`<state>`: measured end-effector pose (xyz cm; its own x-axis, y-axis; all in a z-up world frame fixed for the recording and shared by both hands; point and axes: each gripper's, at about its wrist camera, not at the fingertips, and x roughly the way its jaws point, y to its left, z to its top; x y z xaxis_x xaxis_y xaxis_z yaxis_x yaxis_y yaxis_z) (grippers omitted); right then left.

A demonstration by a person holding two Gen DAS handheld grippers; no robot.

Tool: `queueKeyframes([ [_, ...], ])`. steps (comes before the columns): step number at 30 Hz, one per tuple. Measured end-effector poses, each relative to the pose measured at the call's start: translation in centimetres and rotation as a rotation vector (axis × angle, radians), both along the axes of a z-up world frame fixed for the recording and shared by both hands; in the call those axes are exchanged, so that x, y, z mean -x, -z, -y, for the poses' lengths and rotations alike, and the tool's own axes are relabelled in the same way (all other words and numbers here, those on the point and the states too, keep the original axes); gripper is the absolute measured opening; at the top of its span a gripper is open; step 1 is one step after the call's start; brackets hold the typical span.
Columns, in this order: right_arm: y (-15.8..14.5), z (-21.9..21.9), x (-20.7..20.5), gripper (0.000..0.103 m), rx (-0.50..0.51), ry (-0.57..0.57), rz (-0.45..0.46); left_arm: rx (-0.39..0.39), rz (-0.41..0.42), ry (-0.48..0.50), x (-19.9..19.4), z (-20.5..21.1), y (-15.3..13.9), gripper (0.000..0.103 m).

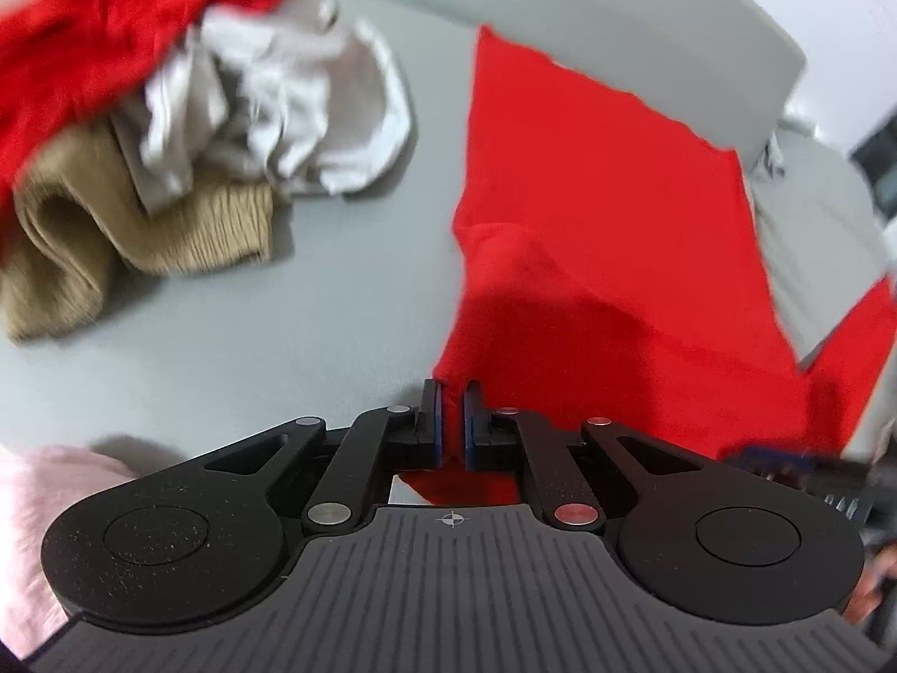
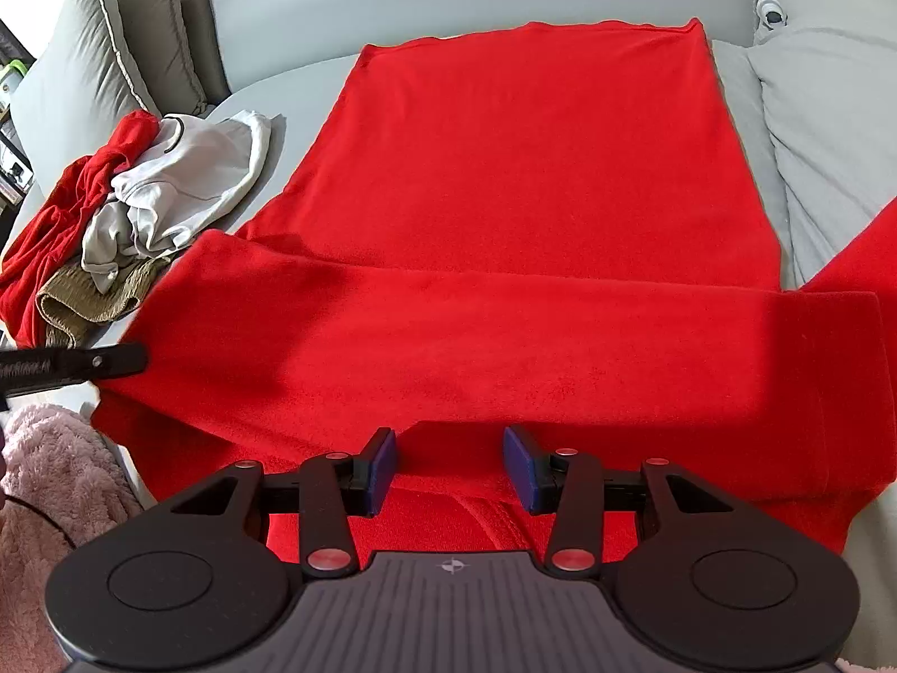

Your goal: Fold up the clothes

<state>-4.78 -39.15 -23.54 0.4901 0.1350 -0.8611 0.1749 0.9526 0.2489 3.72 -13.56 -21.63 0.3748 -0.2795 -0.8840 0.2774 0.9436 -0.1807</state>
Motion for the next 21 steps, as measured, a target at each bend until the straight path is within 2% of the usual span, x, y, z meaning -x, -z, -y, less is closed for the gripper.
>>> queueKeyframes([
  [1, -0.1, 0.0, 0.0, 0.045, 0.004, -0.007, -0.004, -0.024, -0.044, -0.009, -0.3, 0.2, 1.1, 0.010],
  [2, -0.1, 0.0, -0.1, 0.046, 0.009, -0.016, -0.007, -0.047, -0.086, -0.018, -0.6, 0.3, 2.1, 0.018],
  [4, -0.3, -0.3, -0.1, 0.048, 0.020, -0.042, -0.010, -0.001, -0.082, -0.046, -0.8, -0.7, 1.3, 0.024],
  [6, -0.4, -0.5, -0.1, 0.051, 0.030, -0.066, -0.012, -0.001, -0.058, -0.060, -0.7, -1.2, 0.5, 0.045],
  [8, -0.4, -0.7, 0.0, 0.053, 0.032, -0.076, -0.004, -0.026, 0.059, -0.078, -0.3, -2.1, -1.4, 0.046],
  [10, -1.1, -0.9, 0.0, 0.053, 0.042, -0.059, 0.010, -0.011, 0.125, -0.067, -0.2, -2.4, -2.6, 0.042],
  [11, -1.4, -1.0, 0.1, 0.053, 0.047, -0.050, 0.016, 0.016, 0.141, -0.029, -0.2, -2.4, -3.2, 0.038],
  [12, -1.7, -1.1, 0.1, 0.053, 0.051, -0.045, 0.026, 0.033, 0.140, -0.001, -0.3, -2.1, -3.3, 0.027],
  [14, -2.8, -1.9, 0.5, 0.046, 0.037, -0.072, 0.070, 0.083, 0.110, 0.124, -0.4, -0.6, -3.3, 0.009],
  [15, -3.2, -2.4, 0.5, 0.042, 0.030, -0.092, 0.081, 0.081, 0.106, 0.151, -0.3, -0.4, -3.1, 0.009],
  [17, -3.6, -3.5, 0.6, 0.038, 0.015, -0.132, 0.094, 0.001, 0.106, 0.227, -0.4, 1.6, -1.7, 0.008],
  [18, -3.6, -4.3, 0.7, 0.029, -0.002, -0.158, 0.094, -0.051, 0.107, 0.250, -0.5, 2.6, -0.8, 0.005],
  [21, -3.2, -6.6, 0.7, 0.028, -0.051, -0.235, 0.086, -0.173, 0.093, 0.245, -1.8, 2.8, 1.7, 0.004],
])
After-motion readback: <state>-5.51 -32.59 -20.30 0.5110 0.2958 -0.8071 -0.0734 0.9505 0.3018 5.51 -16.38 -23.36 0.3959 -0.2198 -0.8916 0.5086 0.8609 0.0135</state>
